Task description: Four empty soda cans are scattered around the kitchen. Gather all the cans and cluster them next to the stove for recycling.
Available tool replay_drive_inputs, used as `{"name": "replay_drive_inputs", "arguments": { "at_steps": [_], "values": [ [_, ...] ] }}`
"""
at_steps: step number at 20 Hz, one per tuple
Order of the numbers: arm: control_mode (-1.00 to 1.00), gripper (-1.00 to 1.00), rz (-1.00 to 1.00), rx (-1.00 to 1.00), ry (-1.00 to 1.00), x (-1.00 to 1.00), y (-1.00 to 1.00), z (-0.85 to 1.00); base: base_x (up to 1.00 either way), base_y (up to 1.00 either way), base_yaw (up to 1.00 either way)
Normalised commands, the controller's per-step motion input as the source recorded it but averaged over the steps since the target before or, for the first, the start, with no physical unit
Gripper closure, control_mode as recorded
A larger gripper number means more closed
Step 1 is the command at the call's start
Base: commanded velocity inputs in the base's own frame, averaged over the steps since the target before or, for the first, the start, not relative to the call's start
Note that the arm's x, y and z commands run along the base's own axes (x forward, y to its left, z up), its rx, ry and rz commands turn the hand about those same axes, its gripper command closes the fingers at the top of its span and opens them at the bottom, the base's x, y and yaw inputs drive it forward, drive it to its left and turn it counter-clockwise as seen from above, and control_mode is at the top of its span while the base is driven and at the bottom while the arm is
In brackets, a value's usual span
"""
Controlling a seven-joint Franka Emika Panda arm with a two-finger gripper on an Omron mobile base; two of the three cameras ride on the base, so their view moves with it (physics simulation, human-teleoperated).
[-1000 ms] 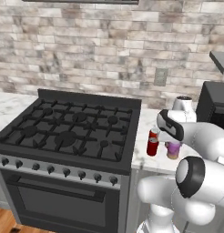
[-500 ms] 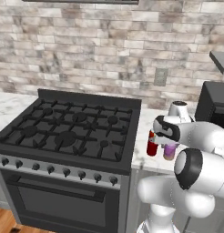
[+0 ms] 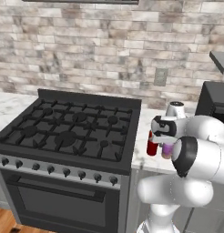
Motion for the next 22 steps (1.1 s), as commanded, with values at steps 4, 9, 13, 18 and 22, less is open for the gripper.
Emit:
{"name": "replay_drive_inputs", "arguments": {
  "at_steps": [4, 9, 13, 18, 22],
  "values": [
    [-1.0, 1.0, 0.0, -0.03, -0.02, 0.07, -0.07, -0.14, 0.0, 0.0, 0.0],
    [-1.0, 1.0, -0.01, -0.01, -0.03, -0.01, -0.03, -0.19, 0.0, 0.0, 0.0],
    [-1.0, 1.0, -0.05, 0.0, 0.0, -0.2, 0.0, -0.28, 0.0, 0.0, 0.0],
    [-1.0, -1.0, -0.1, 0.0, 0.07, -0.2, 0.05, -0.32, 0.0, 0.0, 0.0],
    [-1.0, -1.0, -0.1, 0.0, 0.06, -0.14, 0.04, -0.23, 0.0, 0.0, 0.0]
  ]
}}
